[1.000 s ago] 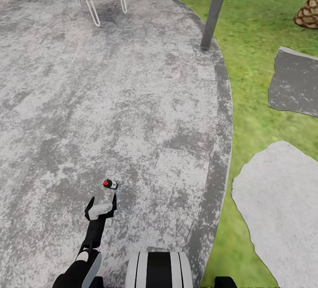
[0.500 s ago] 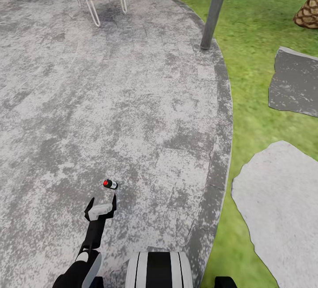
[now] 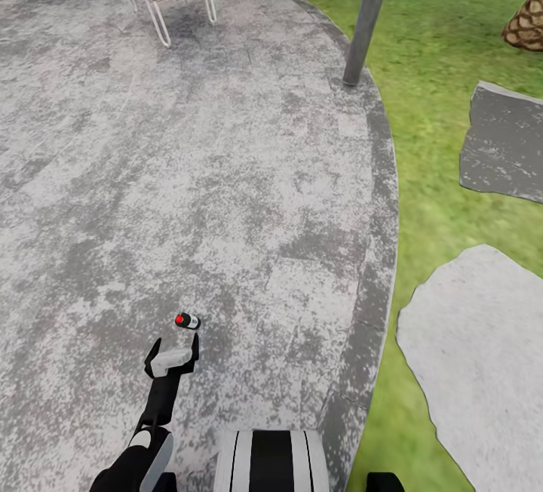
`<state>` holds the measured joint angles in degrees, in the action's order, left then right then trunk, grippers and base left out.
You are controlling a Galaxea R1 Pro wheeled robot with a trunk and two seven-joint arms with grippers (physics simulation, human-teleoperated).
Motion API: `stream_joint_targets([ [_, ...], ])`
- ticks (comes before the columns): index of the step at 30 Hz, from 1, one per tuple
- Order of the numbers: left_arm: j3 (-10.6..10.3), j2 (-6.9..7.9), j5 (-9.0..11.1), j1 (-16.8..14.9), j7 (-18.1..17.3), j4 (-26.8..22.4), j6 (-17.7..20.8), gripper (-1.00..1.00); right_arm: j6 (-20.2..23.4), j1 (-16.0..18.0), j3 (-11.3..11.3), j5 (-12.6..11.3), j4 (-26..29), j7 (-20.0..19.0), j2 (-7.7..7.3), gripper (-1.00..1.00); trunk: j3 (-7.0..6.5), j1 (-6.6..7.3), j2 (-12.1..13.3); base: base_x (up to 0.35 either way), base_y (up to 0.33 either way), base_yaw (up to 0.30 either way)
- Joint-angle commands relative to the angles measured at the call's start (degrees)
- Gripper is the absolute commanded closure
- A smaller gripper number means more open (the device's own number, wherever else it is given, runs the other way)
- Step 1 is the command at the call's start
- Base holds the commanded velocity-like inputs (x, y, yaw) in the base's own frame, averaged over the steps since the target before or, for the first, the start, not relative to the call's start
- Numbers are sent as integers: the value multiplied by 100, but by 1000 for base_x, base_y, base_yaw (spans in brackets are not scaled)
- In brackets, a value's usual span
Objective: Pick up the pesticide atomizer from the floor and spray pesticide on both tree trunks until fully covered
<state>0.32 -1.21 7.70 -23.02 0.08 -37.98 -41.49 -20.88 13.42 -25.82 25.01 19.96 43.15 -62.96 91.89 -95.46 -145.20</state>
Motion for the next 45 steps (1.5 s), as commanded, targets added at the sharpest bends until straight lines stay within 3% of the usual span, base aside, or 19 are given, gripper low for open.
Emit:
stream_joint_targets([
  [1,3,-2,12,-2,1,6,-16,-100,-30,12,-37,48,-10,-2,3,-100,2,0,-1,55,0,0],
  [26,8,2,12,-4,7,27,-15,-100,-30,12,-37,48,-10,-7,3,-100,2,0,-1,53,0,0],
  [29,9,-1,12,-3,9,20,-16,-100,-30,12,-37,48,-10,-5,3,-100,69,-8,-5,2,0,0],
  [45,11,-2,12,-2,10,4,-17,-100,-30,14,-37,48,-10,-7,3,-100,91,-10,-6,0,0,0],
])
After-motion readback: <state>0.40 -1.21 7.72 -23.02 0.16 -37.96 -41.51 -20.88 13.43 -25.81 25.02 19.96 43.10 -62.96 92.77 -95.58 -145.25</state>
